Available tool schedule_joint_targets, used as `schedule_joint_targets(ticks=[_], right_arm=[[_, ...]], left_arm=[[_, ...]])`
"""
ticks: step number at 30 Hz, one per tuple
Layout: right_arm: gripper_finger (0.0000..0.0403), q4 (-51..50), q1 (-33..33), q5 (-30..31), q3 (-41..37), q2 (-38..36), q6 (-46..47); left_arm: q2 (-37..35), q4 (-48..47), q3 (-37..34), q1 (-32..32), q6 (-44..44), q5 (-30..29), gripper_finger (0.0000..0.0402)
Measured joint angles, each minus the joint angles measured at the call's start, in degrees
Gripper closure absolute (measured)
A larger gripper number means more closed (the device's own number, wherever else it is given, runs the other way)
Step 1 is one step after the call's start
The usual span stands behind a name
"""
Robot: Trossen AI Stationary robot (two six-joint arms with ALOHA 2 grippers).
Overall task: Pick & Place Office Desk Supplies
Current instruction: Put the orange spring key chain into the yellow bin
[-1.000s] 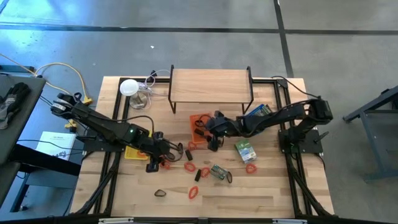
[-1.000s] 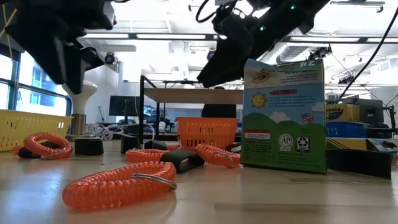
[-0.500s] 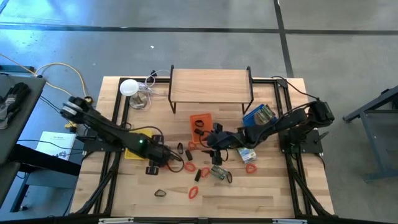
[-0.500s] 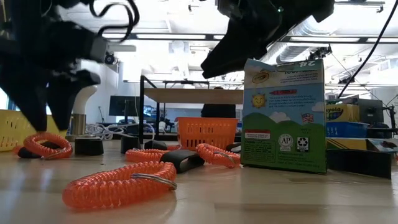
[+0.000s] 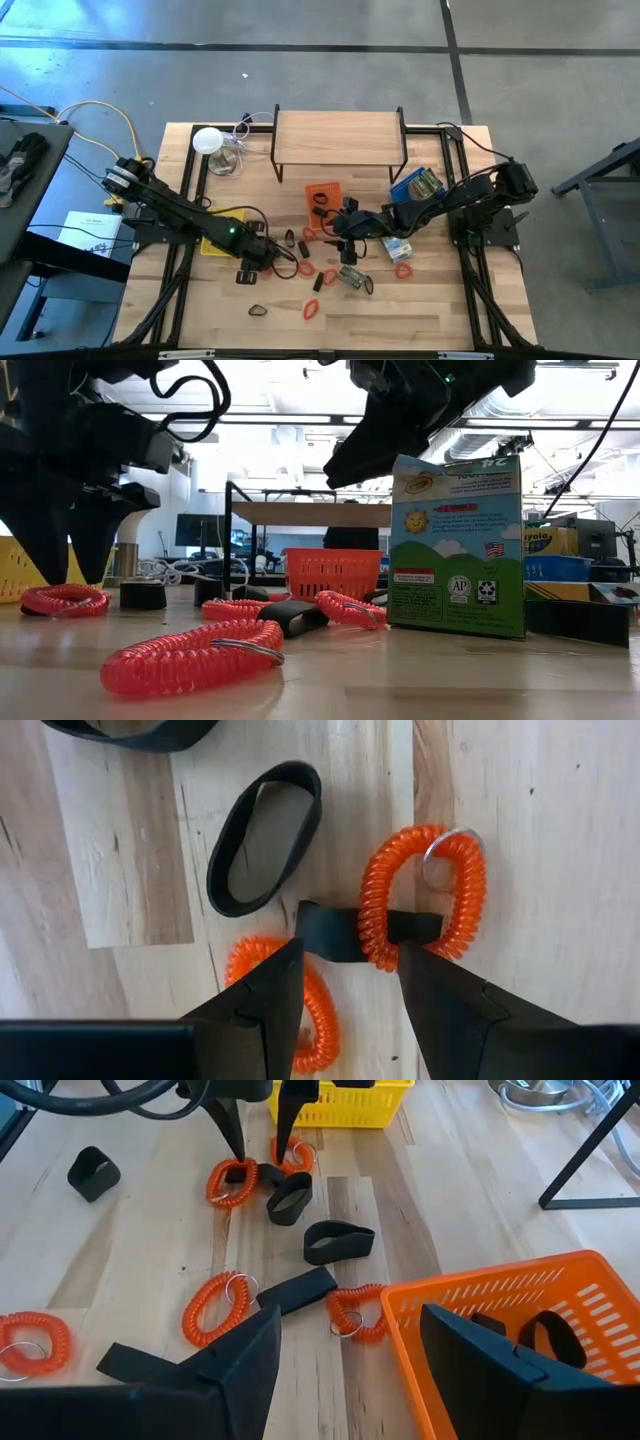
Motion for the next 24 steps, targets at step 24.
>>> schedule_joint_targets(ticks=[24], right_arm=[[0.0174,-0.12,0.04,-0.07,0.00,-0.01,0.50]], left_arm=[[3.07,7.74,0.04,0.32,2.92,4.50,0.0246]])
